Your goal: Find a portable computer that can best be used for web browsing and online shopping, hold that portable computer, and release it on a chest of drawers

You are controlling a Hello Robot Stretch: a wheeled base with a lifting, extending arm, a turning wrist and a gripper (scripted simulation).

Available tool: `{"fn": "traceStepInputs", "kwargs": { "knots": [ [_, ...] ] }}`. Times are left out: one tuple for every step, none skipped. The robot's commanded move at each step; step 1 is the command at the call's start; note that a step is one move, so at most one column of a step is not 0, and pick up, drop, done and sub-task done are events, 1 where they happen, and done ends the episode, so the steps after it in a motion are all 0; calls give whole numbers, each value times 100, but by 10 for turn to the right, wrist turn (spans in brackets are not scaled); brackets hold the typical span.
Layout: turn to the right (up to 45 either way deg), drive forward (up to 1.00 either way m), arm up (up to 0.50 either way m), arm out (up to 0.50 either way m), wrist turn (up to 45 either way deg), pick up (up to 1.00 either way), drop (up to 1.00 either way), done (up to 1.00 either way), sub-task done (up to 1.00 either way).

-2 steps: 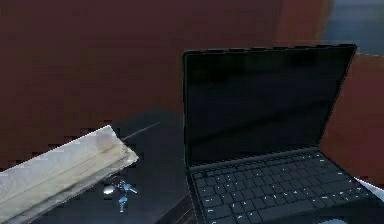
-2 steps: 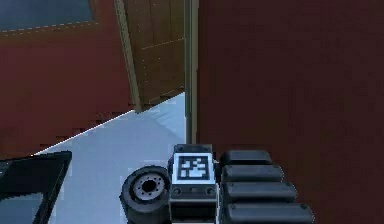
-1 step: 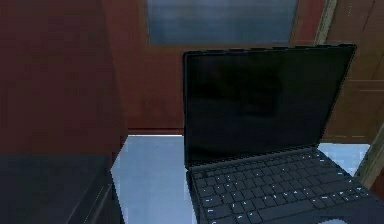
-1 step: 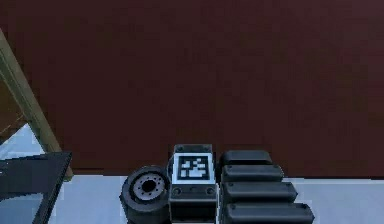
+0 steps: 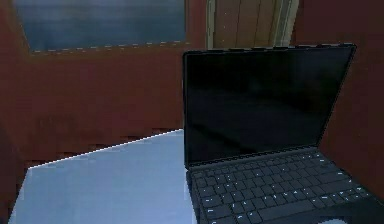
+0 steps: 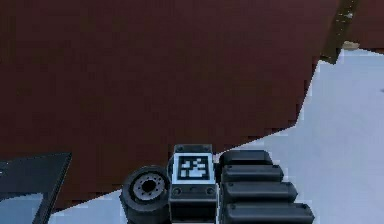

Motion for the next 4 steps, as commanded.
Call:
{"fn": "traceStepInputs", "kwargs": {
  "knots": [
    [-450, 0, 0, 0, 0, 0, 0, 0, 0],
    [-270, 0, 0, 0, 0, 0, 0, 0, 0],
    [450, 0, 0, 0, 0, 0, 0, 0, 0],
    [330, 0, 0, 0, 0, 0, 0, 0, 0]
  ]
}}
